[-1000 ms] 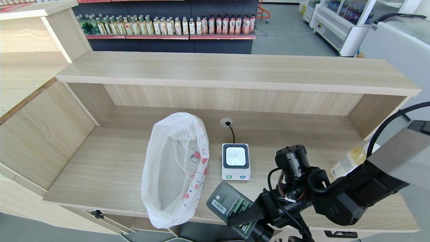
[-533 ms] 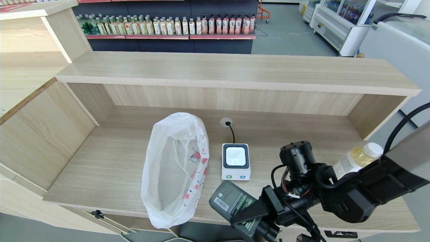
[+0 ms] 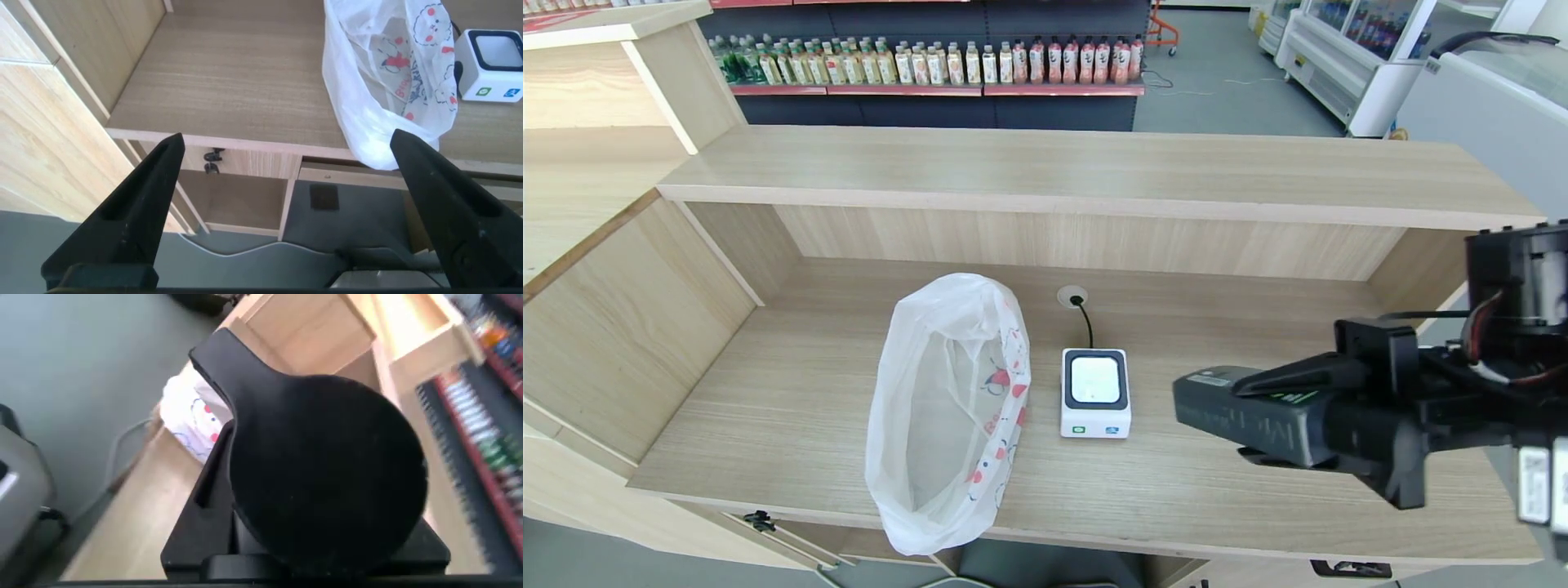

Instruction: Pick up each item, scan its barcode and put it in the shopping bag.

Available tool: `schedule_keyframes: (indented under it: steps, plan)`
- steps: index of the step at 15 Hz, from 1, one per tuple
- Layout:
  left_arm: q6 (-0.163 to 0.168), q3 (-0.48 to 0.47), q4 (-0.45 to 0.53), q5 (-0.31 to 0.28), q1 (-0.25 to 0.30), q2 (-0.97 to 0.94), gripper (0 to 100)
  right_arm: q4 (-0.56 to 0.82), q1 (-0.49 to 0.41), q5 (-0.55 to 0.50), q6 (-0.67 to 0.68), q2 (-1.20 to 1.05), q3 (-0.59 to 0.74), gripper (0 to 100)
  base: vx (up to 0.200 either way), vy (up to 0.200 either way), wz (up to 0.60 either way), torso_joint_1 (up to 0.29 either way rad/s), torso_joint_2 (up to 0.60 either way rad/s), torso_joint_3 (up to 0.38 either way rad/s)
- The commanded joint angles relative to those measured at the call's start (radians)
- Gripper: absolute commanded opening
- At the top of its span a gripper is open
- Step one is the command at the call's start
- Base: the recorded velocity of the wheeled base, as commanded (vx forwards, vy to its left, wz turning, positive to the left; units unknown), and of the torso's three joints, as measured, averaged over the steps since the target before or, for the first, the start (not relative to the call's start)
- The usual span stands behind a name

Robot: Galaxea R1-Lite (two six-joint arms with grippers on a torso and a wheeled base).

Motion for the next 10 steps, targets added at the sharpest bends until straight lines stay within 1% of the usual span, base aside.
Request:
schedule_keyframes:
  steps: [1,2,3,4,5,6,7,8,9,10]
  plan:
    - [0.000,0.000,0.000,0.000,0.000,0.000,100,0.128,-0.139,-0.028,0.236,-0.150,-0.061,0,0.000,0.000,0.00,0.000,0.00,0.000]
    - [0.000,0.000,0.000,0.000,0.000,0.000,100,0.130,-0.184,-0.086,0.360,-0.182,-0.058,0,0.000,0.000,0.00,0.000,0.00,0.000]
    - [0.000,0.000,0.000,0.000,0.000,0.000,100,0.128,-0.222,-0.132,0.561,-0.224,-0.042,0,0.000,0.000,0.00,0.000,0.00,0.000]
    - [0.000,0.000,0.000,0.000,0.000,0.000,100,0.128,-0.251,-0.229,0.820,-0.259,-0.042,0,0.000,0.000,0.00,0.000,0.00,0.000]
    - [0.000,0.000,0.000,0.000,0.000,0.000,100,0.127,-0.244,-0.342,1.087,-0.282,-0.061,0,0.000,0.000,0.00,0.000,0.00,0.000]
    - [0.000,0.000,0.000,0.000,0.000,0.000,100,0.125,-0.190,-0.493,1.417,-0.291,-0.079,0,0.000,0.000,0.00,0.000,0.00,0.000]
    - [0.000,0.000,0.000,0.000,0.000,0.000,100,0.124,-0.130,-0.629,1.675,-0.287,-0.081,0,0.000,0.000,0.00,0.000,0.00,0.000]
    - [0.000,0.000,0.000,0.000,0.000,0.000,100,0.116,-0.107,-0.749,1.810,-0.278,-0.056,0,0.000,0.000,0.00,0.000,0.00,0.000]
    - [0.000,0.000,0.000,0.000,0.000,0.000,100,0.108,-0.101,-0.812,1.836,-0.275,0.002,0,0.000,0.000,0.00,0.000,0.00,0.000]
    - [-0.002,0.000,0.000,0.000,0.000,0.000,100,0.085,-0.103,-0.816,1.836,-0.287,0.061,0,0.000,0.000,0.00,0.000,0.00,0.000]
